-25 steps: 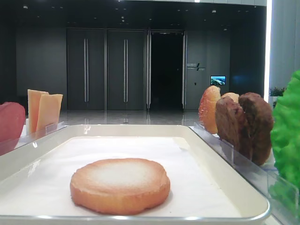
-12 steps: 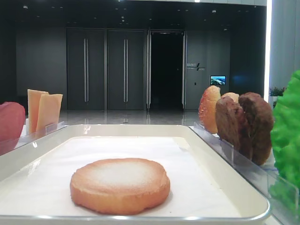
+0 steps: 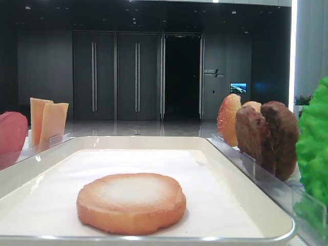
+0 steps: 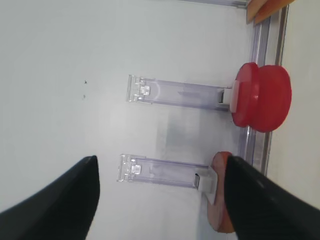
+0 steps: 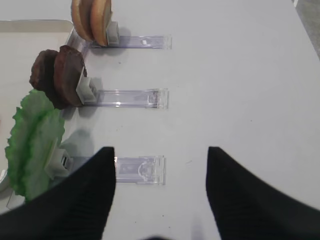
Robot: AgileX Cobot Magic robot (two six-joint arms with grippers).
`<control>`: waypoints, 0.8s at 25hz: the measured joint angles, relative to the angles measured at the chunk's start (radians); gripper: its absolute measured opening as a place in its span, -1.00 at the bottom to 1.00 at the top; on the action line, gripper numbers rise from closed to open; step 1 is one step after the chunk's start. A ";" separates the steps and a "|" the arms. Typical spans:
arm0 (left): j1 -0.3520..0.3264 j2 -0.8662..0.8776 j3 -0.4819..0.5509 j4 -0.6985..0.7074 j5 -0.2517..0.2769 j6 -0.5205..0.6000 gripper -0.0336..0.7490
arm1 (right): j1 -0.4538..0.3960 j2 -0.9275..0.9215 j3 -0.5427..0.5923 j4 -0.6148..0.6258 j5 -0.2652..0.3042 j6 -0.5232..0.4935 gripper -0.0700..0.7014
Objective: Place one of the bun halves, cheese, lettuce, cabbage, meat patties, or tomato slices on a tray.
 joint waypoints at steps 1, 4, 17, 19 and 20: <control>0.001 -0.026 0.016 0.000 0.001 0.000 0.59 | 0.000 0.000 0.000 0.000 0.000 0.000 0.26; 0.001 -0.103 0.068 0.000 0.003 0.002 0.59 | 0.000 0.000 0.000 0.000 0.000 0.000 0.26; 0.001 -0.500 0.278 0.001 0.010 0.002 0.47 | 0.000 0.000 0.000 0.000 0.000 0.000 0.26; 0.001 -0.557 0.310 0.001 0.011 0.002 0.45 | 0.000 0.000 0.000 0.000 0.000 0.000 0.26; 0.001 -0.579 0.324 0.001 0.011 0.002 0.44 | 0.000 0.000 0.000 0.000 0.000 0.000 0.26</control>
